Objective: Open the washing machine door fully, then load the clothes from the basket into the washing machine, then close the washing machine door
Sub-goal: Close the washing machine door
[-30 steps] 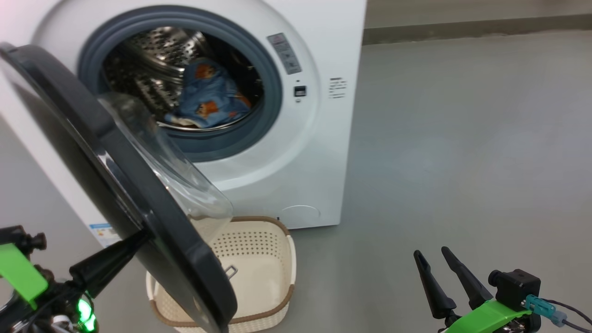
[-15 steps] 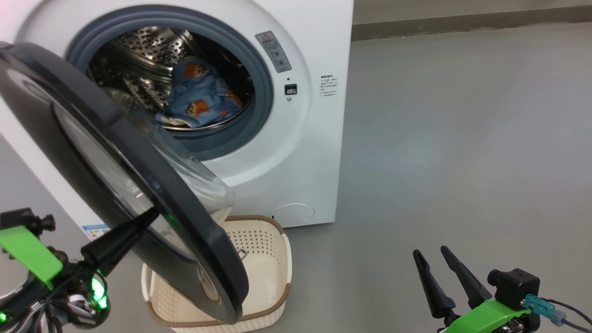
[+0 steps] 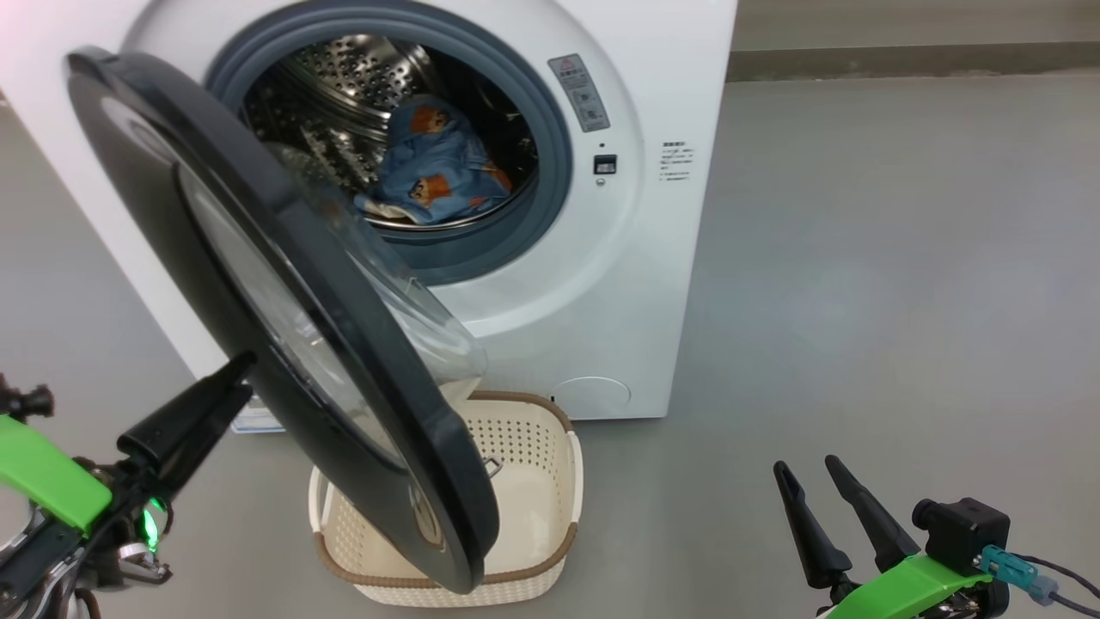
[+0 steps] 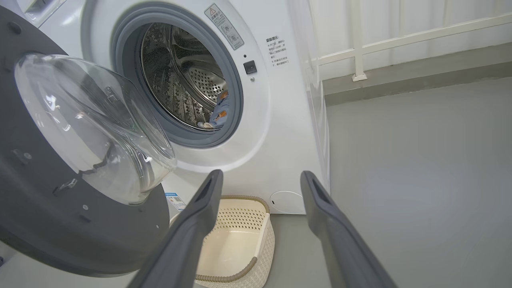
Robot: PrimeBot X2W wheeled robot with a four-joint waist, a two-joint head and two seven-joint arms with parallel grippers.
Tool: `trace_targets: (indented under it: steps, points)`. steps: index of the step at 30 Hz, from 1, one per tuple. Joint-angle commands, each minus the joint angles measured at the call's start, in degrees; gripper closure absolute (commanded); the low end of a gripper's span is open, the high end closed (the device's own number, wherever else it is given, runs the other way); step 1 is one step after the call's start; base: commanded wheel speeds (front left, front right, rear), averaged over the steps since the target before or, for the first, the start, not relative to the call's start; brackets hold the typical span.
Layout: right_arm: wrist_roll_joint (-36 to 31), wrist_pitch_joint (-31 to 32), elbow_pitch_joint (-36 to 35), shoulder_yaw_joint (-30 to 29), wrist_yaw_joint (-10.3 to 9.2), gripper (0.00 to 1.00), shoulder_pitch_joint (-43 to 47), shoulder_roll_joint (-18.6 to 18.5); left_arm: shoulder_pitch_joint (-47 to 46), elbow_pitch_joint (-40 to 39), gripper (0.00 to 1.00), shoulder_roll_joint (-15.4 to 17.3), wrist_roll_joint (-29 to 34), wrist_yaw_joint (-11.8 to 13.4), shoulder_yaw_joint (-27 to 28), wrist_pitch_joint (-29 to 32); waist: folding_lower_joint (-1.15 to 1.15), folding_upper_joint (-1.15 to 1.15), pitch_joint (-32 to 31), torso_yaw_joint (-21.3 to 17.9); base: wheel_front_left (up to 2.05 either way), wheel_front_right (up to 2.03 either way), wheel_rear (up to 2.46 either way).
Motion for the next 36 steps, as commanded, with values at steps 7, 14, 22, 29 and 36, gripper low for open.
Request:
trace_targets:
  steps: [7, 14, 22, 29, 36]
  points:
    - [-0.3, -0.4, -1.8, 0.7, 0.48, 0.0, -2.0, -0.3, 0.8, -4.3, 0.0, 2.5, 8.1, -4.9, 0.8, -8.7, 0.0, 0.0, 0.3, 0.7, 0.0, 0.0, 0.0]
    - [-0.3, -0.4, -2.0, 0.4, 0.48, 0.0, -2.2, -0.7, 6.8, -11.3, 0.0, 7.1, 17.0, -5.4, -7.1, -27.9, 0.0, 0.0, 0.6, -0.2, 0.0, 0.0, 0.0]
    - [-0.2, -0.4, -2.0, 0.5, 0.48, 0.0, -2.4, -1.4, 13.6, -6.6, 0.0, 14.4, 27.9, -5.4, -20.4, -54.1, 0.0, 0.0, 0.3, -1.1, 0.0, 0.0, 0.0]
    - [-0.2, -0.4, -2.0, 0.5, 0.48, 0.0, -2.3, -1.8, 14.1, 3.3, 0.0, 14.6, 37.9, -5.3, -23.2, -66.5, 0.0, 0.0, -0.1, -1.6, 0.0, 0.0, 0.0]
    - [-0.4, -0.4, -2.1, 0.2, 0.48, 0.0, -2.1, -1.9, 13.5, 7.8, 0.0, 13.0, 43.1, -4.5, -23.7, -69.2, 0.0, 0.0, 0.0, -1.7, 0.0, 0.0, 0.0]
